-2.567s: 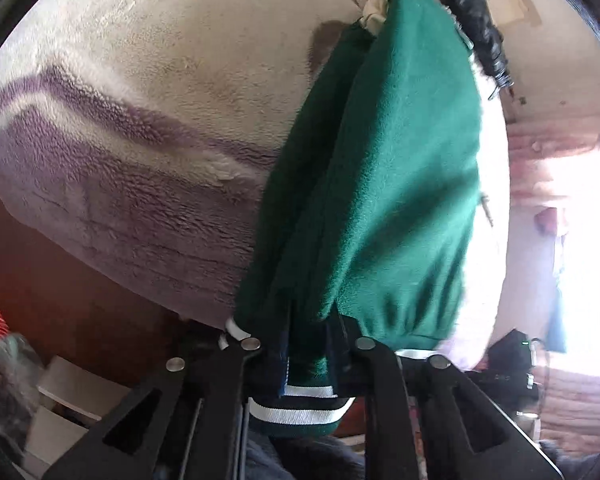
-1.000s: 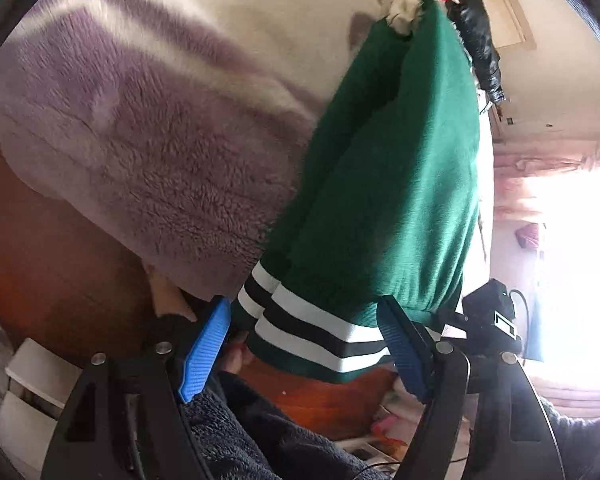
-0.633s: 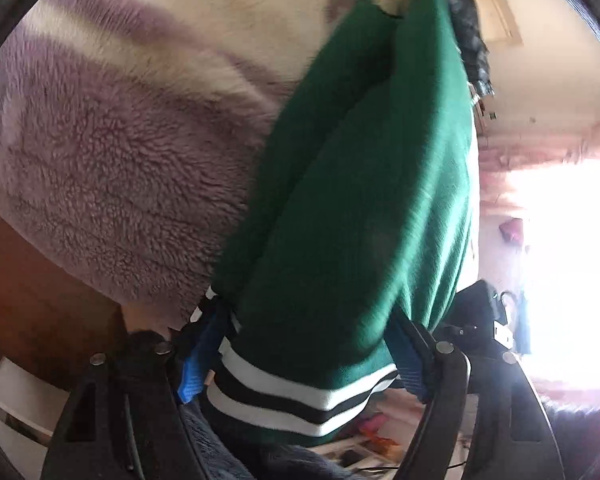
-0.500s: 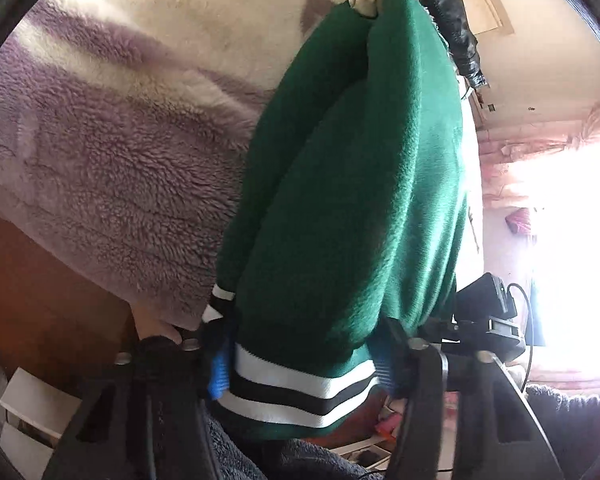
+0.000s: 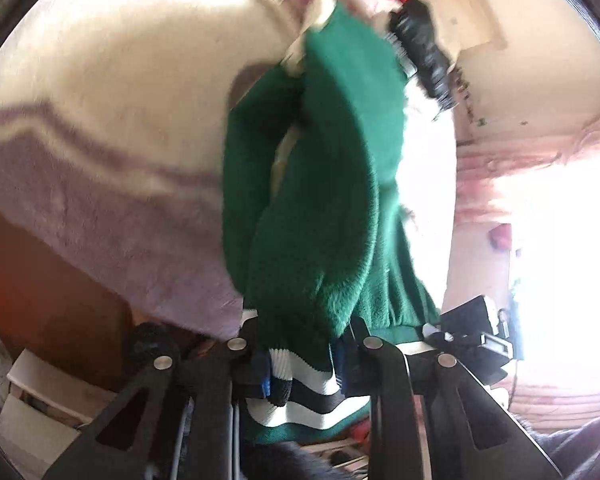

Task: Fold large clothes
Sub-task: 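Grasp the striped hem end of the jacket strip with both grippers, then lift the hem end with both grippers and fold it over the strip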

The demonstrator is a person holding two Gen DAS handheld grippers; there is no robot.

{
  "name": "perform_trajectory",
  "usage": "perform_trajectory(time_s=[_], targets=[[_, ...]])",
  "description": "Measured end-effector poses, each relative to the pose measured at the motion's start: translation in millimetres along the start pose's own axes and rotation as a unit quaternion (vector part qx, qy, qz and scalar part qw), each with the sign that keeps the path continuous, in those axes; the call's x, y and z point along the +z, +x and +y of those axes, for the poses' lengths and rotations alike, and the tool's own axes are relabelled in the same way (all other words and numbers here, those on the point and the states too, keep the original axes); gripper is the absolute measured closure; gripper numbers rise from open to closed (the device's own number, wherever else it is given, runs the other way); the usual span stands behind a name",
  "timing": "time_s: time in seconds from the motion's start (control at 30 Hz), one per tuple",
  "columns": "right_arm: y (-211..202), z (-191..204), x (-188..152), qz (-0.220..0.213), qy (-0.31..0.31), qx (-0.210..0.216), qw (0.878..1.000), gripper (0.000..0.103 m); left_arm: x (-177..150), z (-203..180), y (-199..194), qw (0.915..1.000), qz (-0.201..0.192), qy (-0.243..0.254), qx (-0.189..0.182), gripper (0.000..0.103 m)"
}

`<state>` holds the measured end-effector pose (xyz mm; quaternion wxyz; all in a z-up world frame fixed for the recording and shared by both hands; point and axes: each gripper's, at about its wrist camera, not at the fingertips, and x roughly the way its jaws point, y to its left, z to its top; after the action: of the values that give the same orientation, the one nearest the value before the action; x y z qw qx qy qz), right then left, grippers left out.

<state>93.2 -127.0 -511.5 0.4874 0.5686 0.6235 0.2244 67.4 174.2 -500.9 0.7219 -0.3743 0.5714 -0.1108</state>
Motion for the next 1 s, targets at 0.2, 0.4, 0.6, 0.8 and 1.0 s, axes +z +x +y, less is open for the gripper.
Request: perform_trajectory(time_s=[0.2,0.4,0.6,0.8,1.0], targets=[[-42.6,70.1,29.4,-0.02,-0.037,0.05,0.998,0.078,57.2,-42.0,-29.8,0.9948,-0.067,0.003,-0.076,0.084],[-77.2,148.9,120.2,-0.075,-0.069,0.075,0.992,0.078,164.7,-84.4,2.8,0.9873,-0.108,0.01,-0.116,0.084],[-98.1,201.1,246.1,-0.133,-0.051,0.051,0.988,0.078,290.9,-94.8,82.8,0.9922,-0.066,-0.016,-0.105,0.082],[-89.8,194.7,363.4,-0.128,0.052,0.04,0.99,0.045,359.2,-59.2,140.1,0.9792,-0.001,-0.122,-0.161,0.063],[-127.5,196.6,379.3,-0.18,0.029,0.086,0.979,0.028,362.6,-46.2,102.9,0.9669,-0.045,-0.134,-0.213,0.041]])
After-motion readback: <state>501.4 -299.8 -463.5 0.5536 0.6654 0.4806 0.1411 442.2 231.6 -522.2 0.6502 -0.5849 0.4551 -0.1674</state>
